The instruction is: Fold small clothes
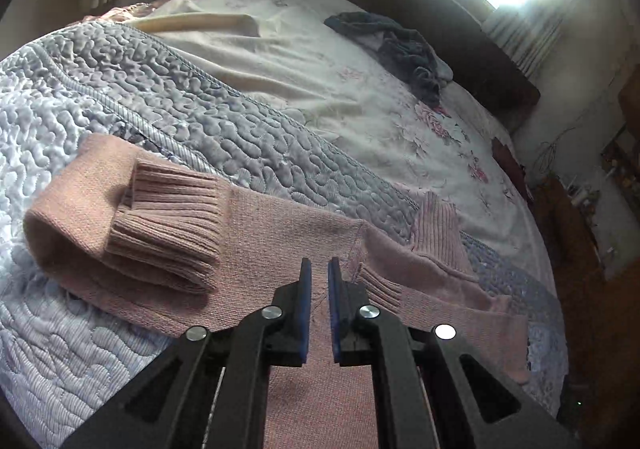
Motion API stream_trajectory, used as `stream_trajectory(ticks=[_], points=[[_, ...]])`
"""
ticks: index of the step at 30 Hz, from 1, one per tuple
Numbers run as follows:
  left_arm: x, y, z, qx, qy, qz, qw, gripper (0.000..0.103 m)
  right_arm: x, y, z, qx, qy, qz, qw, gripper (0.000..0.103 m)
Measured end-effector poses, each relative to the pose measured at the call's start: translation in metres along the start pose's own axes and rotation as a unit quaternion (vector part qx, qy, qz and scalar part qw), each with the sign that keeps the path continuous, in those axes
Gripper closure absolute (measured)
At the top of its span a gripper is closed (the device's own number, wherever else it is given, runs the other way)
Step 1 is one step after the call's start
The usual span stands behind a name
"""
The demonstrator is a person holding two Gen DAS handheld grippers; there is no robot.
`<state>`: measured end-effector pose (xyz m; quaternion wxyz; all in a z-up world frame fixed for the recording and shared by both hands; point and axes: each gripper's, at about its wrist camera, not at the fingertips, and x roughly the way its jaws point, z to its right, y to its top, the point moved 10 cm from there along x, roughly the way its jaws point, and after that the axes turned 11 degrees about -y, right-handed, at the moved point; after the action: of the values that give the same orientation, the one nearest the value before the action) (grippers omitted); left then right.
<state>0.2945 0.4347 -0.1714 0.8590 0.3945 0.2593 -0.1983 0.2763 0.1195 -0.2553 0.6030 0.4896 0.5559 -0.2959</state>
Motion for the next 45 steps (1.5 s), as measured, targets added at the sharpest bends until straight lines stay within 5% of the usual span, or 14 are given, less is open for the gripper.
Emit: stream_trajectory(ticks=[7,16,19,24,27,33,35,39,45], points=[[-0.063,0.031,-0.089,-0.019,0.079,0.039,0.9959,0.082,-0.009,0.028,-0.049,-0.026,0.039,0.0,0.999,0.047],[-0.048,0.043,-0.165,-0.009,0.158,-0.02,0.9871,0.082,-0.002,0.105,-0.18,-0.074,0.09,-0.01,0.993,0.047],[-0.031,0.029,-0.181,-0.01,0.164,-0.055,0.9849,0.08,0.008,0.123,-0.216,-0.077,0.103,-0.024,0.991,0.047],[-0.035,0.028,-0.182,-0.001,0.143,-0.054,0.9882,0.079,0.025,0.155,-0.267,-0.063,0.134,-0.048,0.988,0.047],[-0.056,0.039,-0.178,-0.016,0.116,-0.029,0.9928,0.076,0.036,0.169,-0.295,-0.054,0.15,-0.061,0.985,0.046],[-0.098,0.056,-0.189,0.006,0.137,0.009,0.9904,0.067,0.057,0.179,-0.34,-0.045,0.178,-0.087,0.979,0.046],[-0.105,0.057,-0.192,0.008,0.139,0.011,0.9902,0.066,0.066,0.178,-0.352,-0.035,0.19,-0.101,0.976,0.052],[-0.109,0.054,-0.193,0.005,0.136,0.012,0.9907,0.065,0.075,0.173,-0.358,-0.038,0.183,-0.106,0.977,0.089],[-0.097,0.047,-0.175,0.015,0.126,0.002,0.9919,0.063,0.029,0.172,-0.336,-0.067,0.198,-0.043,0.977,0.092]])
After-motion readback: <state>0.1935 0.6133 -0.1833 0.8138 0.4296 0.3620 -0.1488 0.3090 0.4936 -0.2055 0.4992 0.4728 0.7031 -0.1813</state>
